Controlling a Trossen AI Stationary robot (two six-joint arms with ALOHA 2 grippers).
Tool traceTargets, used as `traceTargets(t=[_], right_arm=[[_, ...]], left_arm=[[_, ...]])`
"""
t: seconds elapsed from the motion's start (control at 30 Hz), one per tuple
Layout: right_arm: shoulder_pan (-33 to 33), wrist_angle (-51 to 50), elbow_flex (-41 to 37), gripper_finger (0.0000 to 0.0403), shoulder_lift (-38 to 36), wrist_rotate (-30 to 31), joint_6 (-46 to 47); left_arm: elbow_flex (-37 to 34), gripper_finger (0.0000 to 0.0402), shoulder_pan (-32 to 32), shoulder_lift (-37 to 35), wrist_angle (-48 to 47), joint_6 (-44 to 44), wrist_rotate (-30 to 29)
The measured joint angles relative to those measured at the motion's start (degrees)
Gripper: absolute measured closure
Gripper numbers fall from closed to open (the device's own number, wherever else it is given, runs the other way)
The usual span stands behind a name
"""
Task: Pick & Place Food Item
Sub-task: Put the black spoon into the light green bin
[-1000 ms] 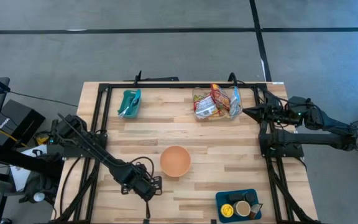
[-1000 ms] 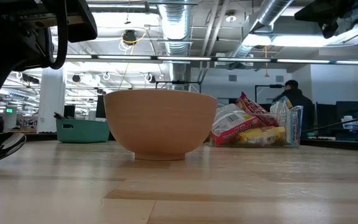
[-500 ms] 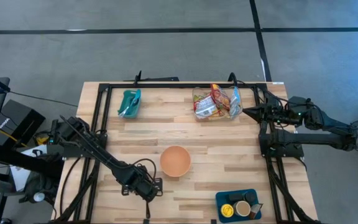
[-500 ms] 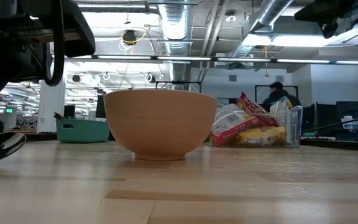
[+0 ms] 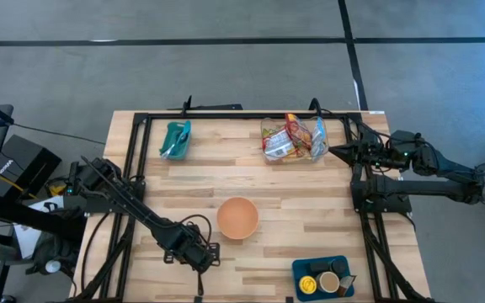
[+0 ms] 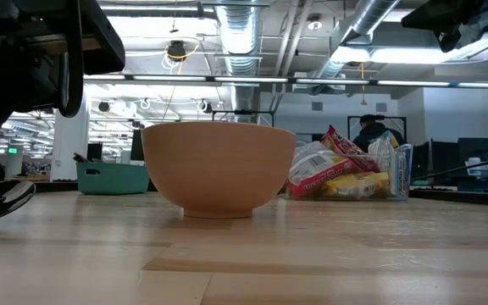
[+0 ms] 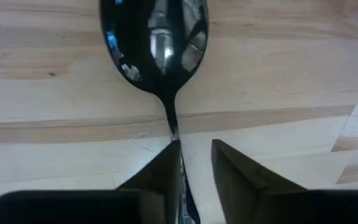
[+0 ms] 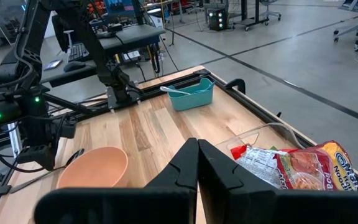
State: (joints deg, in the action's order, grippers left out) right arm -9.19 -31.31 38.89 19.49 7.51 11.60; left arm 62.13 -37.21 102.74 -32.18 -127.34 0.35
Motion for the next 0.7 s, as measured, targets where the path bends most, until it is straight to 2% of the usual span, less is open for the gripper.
traceTargets(t=[0.13,0.27,0.7], right_arm=[[0.0,0.0,0.0,0.0403,0.0,0.0,0.0],[0.0,0.0,0.0,0.0403,0.0,0.0,0.0],[0.0,0.0,0.0,0.0403,0.0,0.0,0.0]], left_arm=[[0.0,0.0281,0.2,0.0,-1.9,-0.9,0.2],[0.0,0.0258,0.7,0.0,-3.0,-1.0,0.2],[0.0,0.0252,1.0,0.2,-2.8,-0.9,0.5]])
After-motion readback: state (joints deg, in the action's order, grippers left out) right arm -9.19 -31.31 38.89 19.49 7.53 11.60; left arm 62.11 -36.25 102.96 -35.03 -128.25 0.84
